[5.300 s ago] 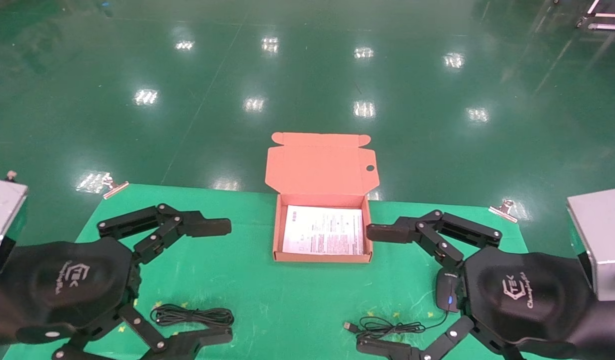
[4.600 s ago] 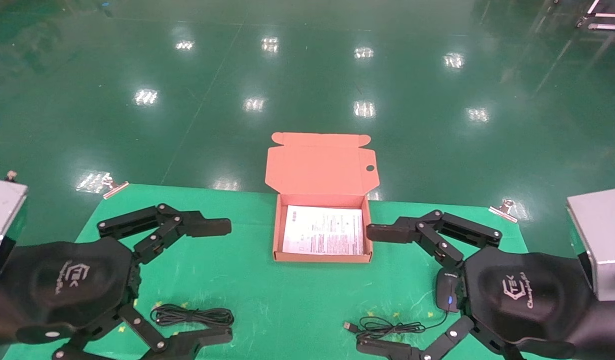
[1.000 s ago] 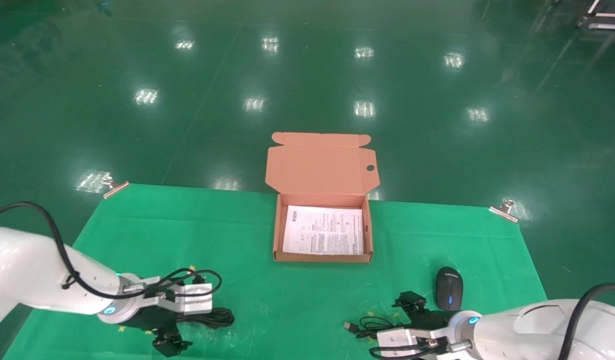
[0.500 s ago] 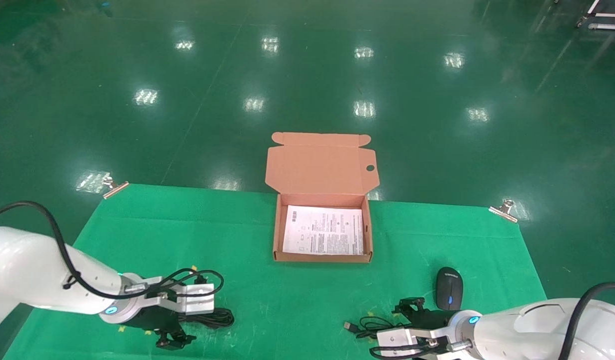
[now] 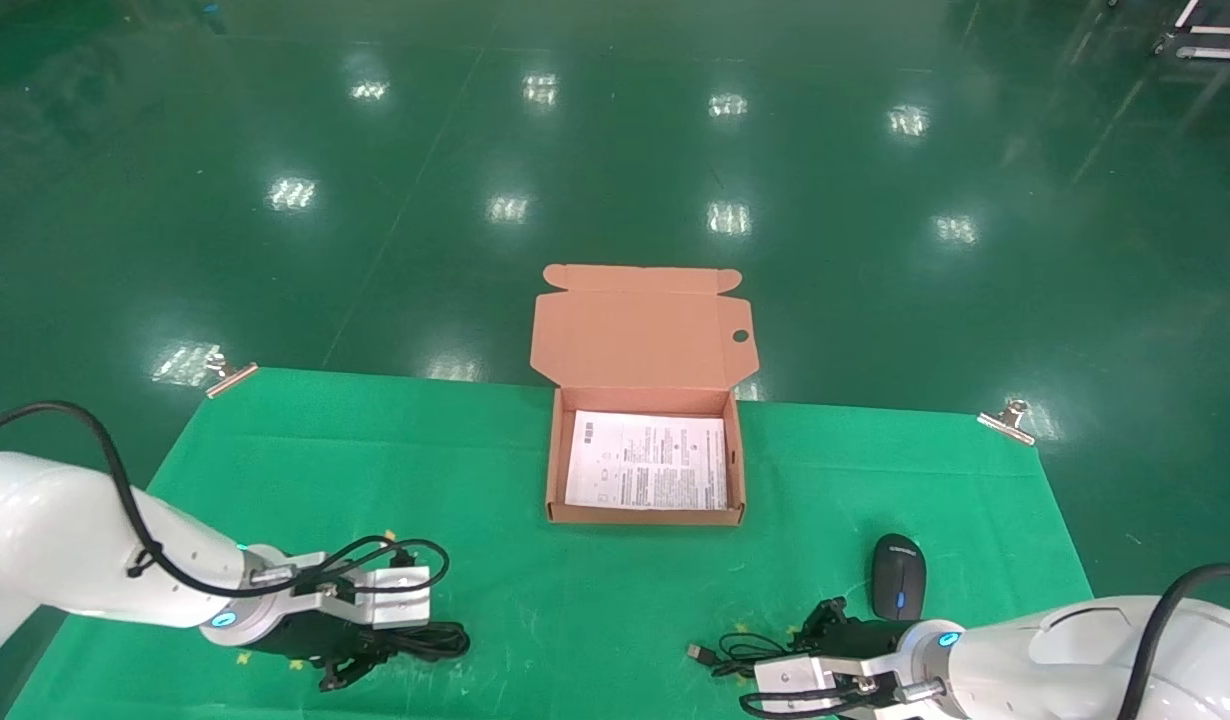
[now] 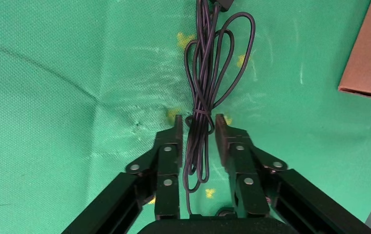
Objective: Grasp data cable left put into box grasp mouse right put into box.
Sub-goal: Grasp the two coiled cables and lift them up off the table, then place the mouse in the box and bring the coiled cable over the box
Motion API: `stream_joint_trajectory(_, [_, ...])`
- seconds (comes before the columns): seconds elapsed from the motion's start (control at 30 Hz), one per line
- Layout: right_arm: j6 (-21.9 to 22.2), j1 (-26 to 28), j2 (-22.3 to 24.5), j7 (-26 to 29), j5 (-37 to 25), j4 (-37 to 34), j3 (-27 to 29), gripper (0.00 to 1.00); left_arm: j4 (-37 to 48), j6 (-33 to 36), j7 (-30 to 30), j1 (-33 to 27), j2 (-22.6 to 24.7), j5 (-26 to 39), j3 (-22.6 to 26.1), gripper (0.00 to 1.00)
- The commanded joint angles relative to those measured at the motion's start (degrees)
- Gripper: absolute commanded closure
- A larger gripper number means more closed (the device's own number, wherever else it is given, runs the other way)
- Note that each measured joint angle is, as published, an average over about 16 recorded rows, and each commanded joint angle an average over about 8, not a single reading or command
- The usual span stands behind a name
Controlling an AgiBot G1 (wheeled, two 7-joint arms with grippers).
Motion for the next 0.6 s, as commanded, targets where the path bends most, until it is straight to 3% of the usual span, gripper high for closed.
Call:
stream_joint_trajectory(0.03, [-0.01,0.01,0.01,-0.01,0.01,0.0,0.0,1.0,-0.02,0.0,-0.01,-0.01,0.01,0.0,0.01,1.0])
stream_joint_trajectory(0.6, [-0.05,0.06,-0.01,-0.04,0.07,-0.06,0.0,1.0,-0.13,0.06,0.03,-0.09,-0.05,-0.02,0.02,1.0])
